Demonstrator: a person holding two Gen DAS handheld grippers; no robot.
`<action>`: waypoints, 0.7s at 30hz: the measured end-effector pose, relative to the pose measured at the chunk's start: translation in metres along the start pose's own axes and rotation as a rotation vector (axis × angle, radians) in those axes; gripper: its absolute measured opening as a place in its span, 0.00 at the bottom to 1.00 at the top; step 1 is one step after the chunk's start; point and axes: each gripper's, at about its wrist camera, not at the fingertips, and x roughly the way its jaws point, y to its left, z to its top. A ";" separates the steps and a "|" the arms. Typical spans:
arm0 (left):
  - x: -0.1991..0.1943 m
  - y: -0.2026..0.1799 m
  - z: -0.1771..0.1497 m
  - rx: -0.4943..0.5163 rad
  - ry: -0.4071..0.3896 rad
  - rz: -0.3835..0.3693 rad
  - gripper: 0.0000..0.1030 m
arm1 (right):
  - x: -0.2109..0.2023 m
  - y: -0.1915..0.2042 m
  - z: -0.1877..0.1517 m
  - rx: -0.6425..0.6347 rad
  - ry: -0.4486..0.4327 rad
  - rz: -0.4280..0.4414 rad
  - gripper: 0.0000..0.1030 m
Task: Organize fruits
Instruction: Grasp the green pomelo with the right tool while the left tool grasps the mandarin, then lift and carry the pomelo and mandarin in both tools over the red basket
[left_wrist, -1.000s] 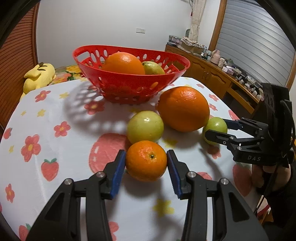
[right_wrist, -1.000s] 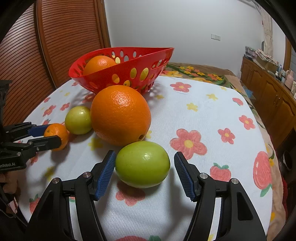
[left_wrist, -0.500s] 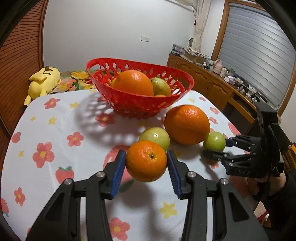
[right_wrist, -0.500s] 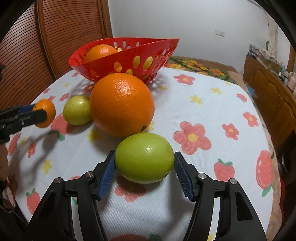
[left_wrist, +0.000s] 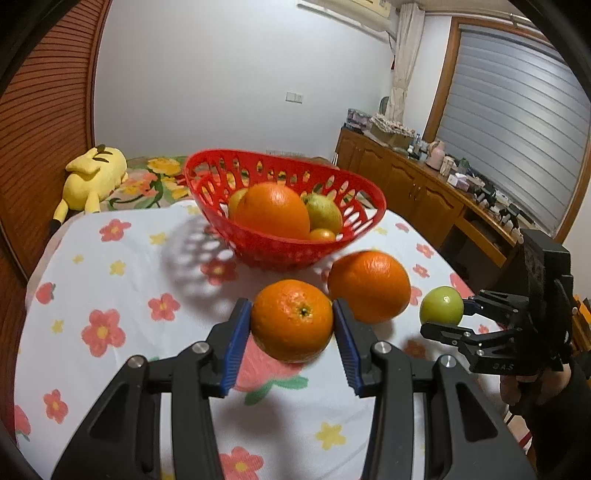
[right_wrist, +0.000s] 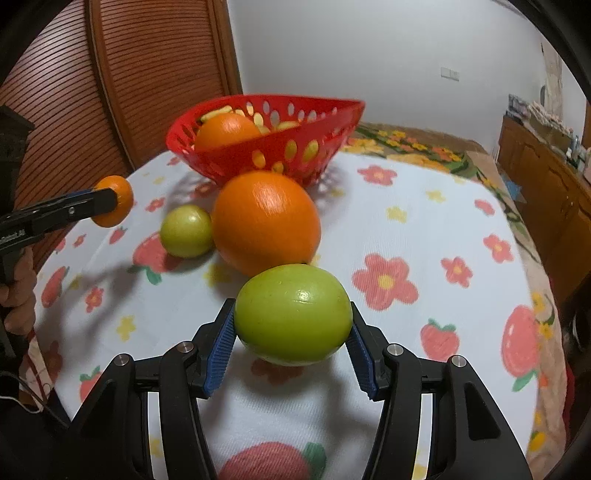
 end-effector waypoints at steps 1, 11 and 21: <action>-0.002 0.000 0.003 -0.001 -0.010 -0.001 0.42 | -0.004 0.001 0.003 -0.003 -0.009 0.003 0.56; -0.021 0.001 0.024 0.020 -0.064 0.009 0.42 | -0.035 0.016 0.030 -0.051 -0.084 0.025 0.56; -0.019 0.007 0.046 0.031 -0.090 0.015 0.42 | -0.039 0.017 0.059 -0.064 -0.113 0.061 0.56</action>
